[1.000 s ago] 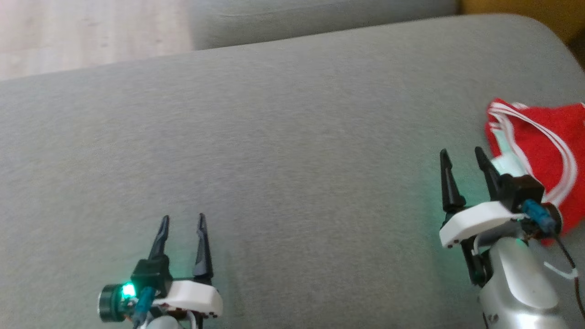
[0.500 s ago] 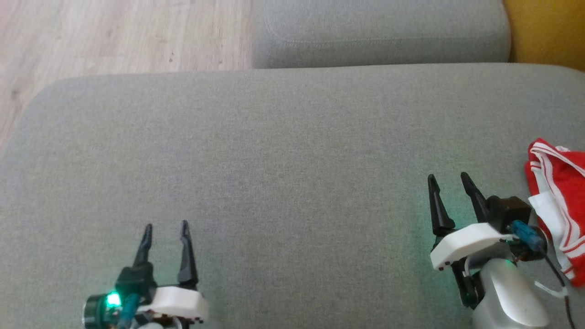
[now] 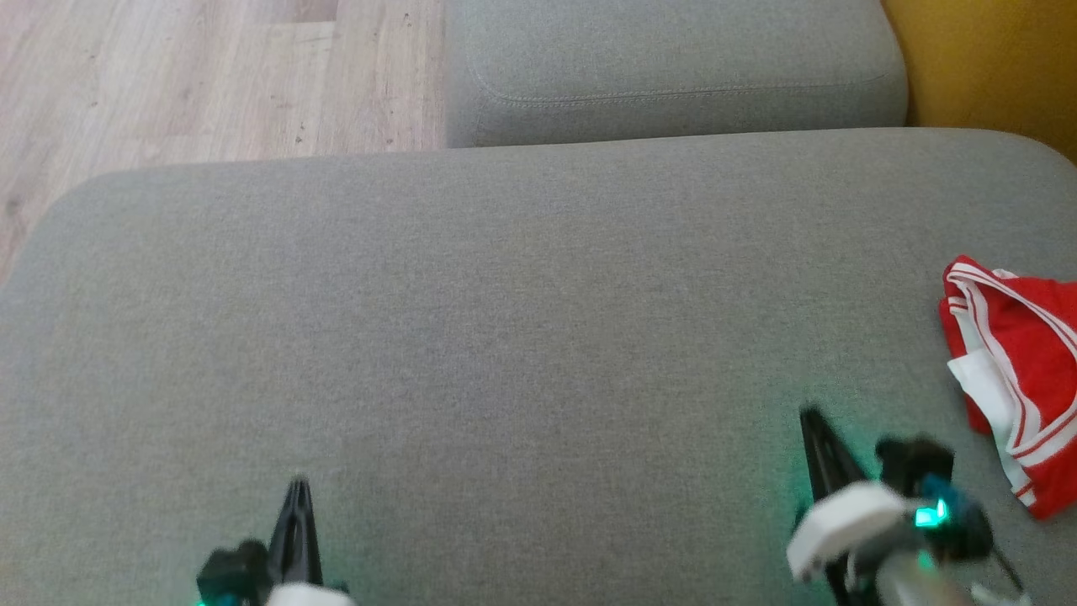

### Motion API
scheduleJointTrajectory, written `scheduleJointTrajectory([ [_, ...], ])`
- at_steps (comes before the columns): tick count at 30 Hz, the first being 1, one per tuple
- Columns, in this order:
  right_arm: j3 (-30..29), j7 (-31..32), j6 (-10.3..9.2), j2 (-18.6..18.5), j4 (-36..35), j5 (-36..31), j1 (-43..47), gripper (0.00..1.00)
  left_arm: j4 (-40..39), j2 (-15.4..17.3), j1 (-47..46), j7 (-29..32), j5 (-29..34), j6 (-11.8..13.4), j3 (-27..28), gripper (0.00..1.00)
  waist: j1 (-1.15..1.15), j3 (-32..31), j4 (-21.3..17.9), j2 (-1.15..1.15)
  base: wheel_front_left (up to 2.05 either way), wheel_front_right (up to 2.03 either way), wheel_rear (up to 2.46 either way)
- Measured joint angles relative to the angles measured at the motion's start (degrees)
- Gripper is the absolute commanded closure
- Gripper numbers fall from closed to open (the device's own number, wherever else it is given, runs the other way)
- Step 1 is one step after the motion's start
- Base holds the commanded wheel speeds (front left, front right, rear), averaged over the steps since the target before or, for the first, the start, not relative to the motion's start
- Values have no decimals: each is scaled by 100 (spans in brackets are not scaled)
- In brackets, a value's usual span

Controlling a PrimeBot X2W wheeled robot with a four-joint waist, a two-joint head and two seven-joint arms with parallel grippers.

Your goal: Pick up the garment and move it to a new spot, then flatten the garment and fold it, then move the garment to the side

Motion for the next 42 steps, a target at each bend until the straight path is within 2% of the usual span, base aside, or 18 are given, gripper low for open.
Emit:
scheduleJointTrajectory([
  [4, -25, 62, 0, 21, 134, 155, 305, 100, 130, 0, 181, 60, -163, -4, 8, 100, 0, 0, -3, 0, 0, 0, 0],
  [42, -341, 675, 0, 22, -680, 2648, 307, 100, -269, -2, 98, 655, -2502, -258, 275, 100, 0, 22, -39, 0, 0, 0, 0],
])
